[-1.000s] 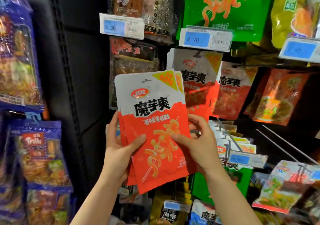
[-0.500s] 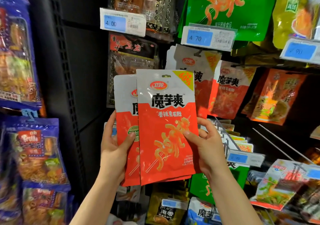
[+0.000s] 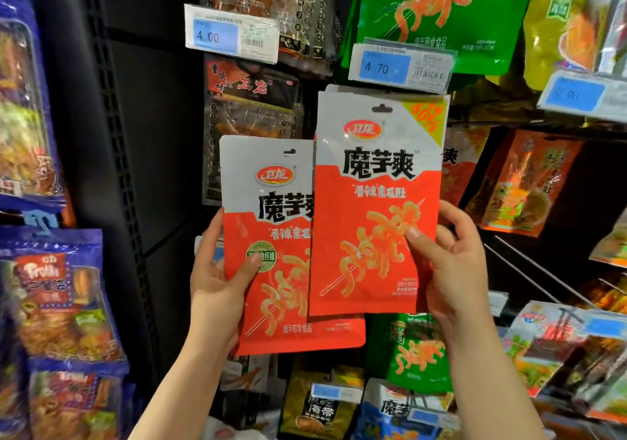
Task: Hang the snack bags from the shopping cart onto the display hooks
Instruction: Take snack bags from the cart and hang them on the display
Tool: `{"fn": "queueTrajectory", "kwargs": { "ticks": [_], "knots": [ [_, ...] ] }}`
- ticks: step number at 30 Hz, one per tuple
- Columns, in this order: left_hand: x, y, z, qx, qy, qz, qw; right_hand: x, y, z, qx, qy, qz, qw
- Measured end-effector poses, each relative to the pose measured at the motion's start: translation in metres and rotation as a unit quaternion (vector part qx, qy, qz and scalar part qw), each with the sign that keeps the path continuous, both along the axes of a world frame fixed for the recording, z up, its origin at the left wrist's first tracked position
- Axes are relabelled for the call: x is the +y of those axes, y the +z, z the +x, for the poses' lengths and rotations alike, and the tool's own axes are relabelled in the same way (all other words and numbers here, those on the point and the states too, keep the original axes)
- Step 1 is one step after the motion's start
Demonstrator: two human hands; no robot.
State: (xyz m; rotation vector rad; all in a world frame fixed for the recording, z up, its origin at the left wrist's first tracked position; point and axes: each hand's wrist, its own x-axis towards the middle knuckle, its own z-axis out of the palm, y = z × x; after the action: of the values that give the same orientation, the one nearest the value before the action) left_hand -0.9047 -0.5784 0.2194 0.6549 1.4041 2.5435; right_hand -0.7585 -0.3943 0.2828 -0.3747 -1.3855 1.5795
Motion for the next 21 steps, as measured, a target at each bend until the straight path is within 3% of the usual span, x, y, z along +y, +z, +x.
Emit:
{"fn": "queueTrajectory", "kwargs": {
  "ticks": [9,21],
  "knots": [
    [-0.003,0.002,-0.008,0.009,0.013,-0.012,1.0,0.005,0.034,-0.002,-0.015,0.006,-0.034,0.999],
    [-0.009,0.001,-0.01,0.006,0.071,0.003,0.997,0.025,0.049,-0.032,-0.03,-0.031,-0.006,0.999]
  ]
}}
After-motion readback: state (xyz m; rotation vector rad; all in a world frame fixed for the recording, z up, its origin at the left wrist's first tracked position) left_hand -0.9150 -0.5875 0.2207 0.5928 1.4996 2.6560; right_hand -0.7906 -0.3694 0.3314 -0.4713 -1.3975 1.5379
